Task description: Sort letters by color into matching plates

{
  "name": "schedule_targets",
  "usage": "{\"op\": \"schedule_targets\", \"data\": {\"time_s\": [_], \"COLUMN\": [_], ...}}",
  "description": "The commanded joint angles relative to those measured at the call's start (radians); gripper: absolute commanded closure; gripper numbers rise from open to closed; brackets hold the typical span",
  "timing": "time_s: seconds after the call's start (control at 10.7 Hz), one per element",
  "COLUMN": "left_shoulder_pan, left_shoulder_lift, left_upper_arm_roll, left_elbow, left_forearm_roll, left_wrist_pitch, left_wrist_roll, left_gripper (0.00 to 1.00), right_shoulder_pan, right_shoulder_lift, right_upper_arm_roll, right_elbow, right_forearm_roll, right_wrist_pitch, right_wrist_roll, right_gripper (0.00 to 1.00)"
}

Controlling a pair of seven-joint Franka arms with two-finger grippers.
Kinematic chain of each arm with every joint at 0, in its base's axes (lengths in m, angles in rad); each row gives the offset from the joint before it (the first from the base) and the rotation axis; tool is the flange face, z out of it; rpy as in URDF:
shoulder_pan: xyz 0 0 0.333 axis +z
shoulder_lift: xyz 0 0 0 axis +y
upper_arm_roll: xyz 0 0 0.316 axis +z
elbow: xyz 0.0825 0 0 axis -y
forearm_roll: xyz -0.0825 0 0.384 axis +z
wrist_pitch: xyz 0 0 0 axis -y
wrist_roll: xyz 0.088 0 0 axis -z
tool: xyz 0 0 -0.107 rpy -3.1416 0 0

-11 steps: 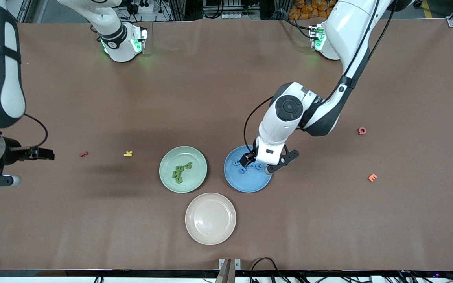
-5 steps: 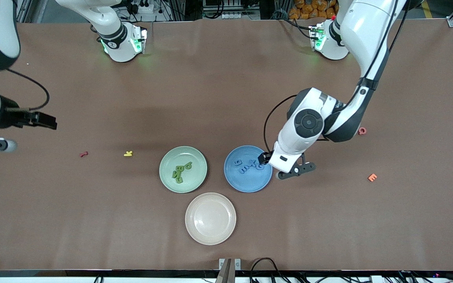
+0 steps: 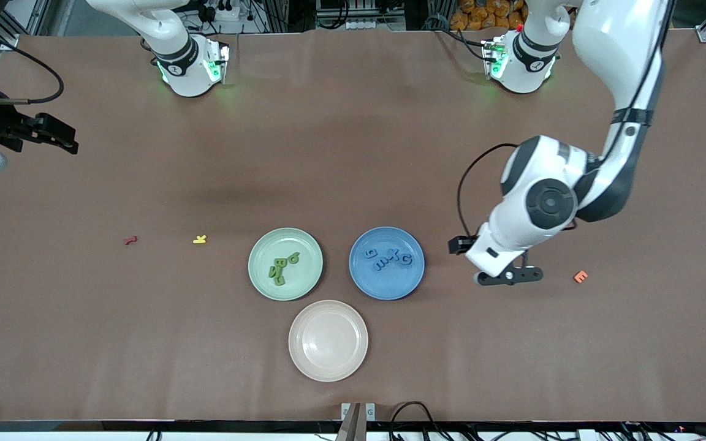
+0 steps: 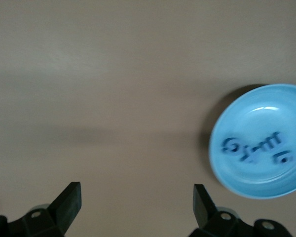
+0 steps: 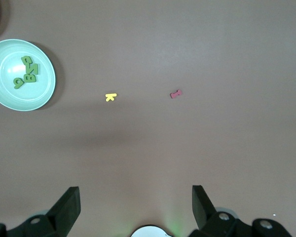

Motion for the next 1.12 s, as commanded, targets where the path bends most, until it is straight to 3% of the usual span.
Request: {"op": "schedule_targets", "data": {"time_s": [0.0, 0.37, 1.02], "left_shoulder_pan": [0.106, 0.202, 0.251], "left_shoulder_lift": [-0.084, -0.121, -0.172], "left_upper_arm_roll": [-0.004, -0.004, -0.011], "left_elbow": [-0.013, -0.007, 0.094], "left_forearm_roll": [-0.003, 0.084, 0.043], "left_wrist_pitch": [-0.125, -0.193, -0.281], "left_wrist_roll": [0.25, 0.483, 0.472], "left_gripper": [0.0, 0.0, 0.0], "right_shoulder_pan": [-0.015, -0.044, -0.063], "right_shoulder_lift": [-0.017, 0.003, 0.046], "right_upper_arm_roll": [-0.004, -0.004, -0.016], "right_elbow": [-0.057, 0.015, 0.071], "right_forearm_roll": [0.009, 0.009, 0.009], "right_wrist_pitch": [0.104, 0.118, 0.118], "right_wrist_roll": [0.06, 0.084, 0.083], "right_gripper": [0.0, 0.0, 0.0]}}
